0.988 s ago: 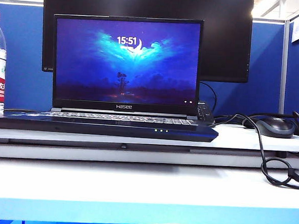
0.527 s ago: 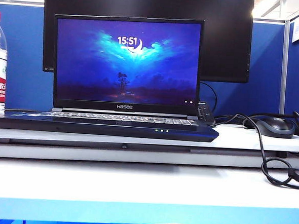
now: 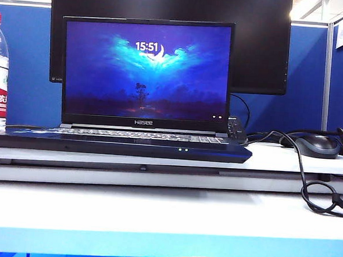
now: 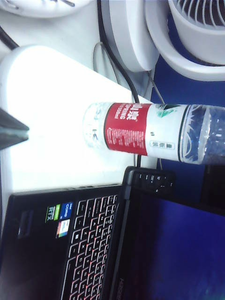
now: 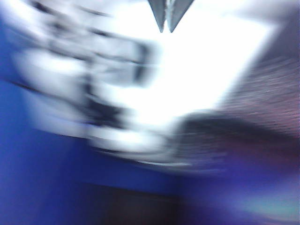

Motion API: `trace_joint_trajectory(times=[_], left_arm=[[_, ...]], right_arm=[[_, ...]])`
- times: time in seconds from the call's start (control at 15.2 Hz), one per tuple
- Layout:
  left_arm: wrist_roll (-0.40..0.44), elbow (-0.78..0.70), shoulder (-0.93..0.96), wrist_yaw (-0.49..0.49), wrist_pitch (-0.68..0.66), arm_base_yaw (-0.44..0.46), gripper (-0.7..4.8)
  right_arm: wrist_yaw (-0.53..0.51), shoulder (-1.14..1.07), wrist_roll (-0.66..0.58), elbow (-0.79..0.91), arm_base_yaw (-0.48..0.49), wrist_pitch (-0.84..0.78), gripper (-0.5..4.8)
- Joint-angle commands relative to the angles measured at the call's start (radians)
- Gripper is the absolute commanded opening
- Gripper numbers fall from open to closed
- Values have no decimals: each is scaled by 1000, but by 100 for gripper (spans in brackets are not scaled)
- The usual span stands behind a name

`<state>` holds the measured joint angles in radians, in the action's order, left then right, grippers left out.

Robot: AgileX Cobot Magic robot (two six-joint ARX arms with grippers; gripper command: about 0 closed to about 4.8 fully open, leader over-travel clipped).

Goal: Open the lid of the black laptop.

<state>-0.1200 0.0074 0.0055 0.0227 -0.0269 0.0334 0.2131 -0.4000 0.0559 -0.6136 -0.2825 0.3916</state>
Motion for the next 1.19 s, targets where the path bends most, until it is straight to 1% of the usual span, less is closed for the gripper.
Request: trace_joint_trajectory(times=[0.07,0.2,0.26,0.4,0.53,0.72,1.19], left_arm=[[8,0,-2,0,6,0,-5],[8,0,-2,0,6,0,-5],[8,0,-2,0,6,0,-5],[8,0,-2,0,6,0,-5],[8,0,-2,0,6,0,-5],[8,0,-2,0,6,0,-5],[8,0,-2,0,5,0,-5]], right_arm=[[48,79,-43,157,114,-253,-1],[-83,129,-96,289,182,-399,-1],[-143,153,-162,386,209,-487,-1],[-145,200,-208,473,215,-512,-1],[-145,252,-214,517,231,-507,-1],[-145,311,-214,561,252,-500,-1],[-149,383,-214,613,249,-470,-1]])
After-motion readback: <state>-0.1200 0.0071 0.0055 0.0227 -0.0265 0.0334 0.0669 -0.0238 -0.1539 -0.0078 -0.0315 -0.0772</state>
